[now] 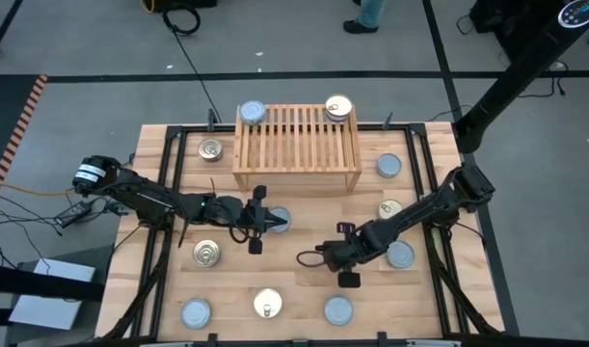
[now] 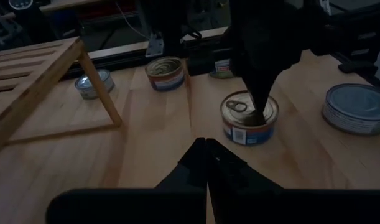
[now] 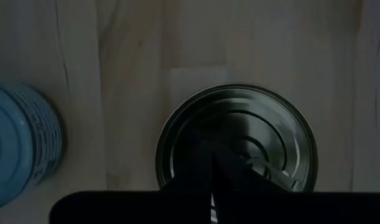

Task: Stack canned seafood by type on shelf
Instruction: Stack the blue tuna can on top of the other blue tuna can on the shelf

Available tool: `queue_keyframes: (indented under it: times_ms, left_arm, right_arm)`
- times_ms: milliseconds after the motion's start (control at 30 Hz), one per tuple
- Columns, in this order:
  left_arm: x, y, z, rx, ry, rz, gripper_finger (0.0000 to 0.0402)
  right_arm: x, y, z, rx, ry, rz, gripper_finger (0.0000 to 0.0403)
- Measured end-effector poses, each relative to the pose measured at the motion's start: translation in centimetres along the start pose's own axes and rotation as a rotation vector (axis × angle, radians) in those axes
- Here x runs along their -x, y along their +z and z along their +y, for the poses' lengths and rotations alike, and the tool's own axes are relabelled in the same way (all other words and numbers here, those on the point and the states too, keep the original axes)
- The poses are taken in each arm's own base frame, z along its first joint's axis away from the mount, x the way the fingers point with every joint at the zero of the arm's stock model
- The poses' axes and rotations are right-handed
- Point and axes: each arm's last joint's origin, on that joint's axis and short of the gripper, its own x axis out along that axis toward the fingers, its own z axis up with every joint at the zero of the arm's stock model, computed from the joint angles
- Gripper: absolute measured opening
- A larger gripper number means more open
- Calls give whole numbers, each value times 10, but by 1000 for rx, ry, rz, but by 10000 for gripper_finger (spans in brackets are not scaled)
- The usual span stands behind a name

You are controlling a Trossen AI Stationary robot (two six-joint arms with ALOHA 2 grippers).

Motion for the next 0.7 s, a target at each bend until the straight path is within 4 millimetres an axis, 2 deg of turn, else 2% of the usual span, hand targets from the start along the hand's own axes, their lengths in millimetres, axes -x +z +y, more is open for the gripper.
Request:
queue_keyframes:
  times_ms: [400, 533, 700]
  left_arm:
    - [0, 1, 0, -19, 1, -8, 4]
    - [0, 1, 0, -20, 1, -8, 4]
    - [0, 1, 0, -21, 1, -7, 4]
  right_arm:
    - [-3, 15, -24, -22, -64, -77, 6]
    - [3, 23, -21, -22, -49, -94, 20]
    - [19, 33, -11, -8, -23, -144, 43]
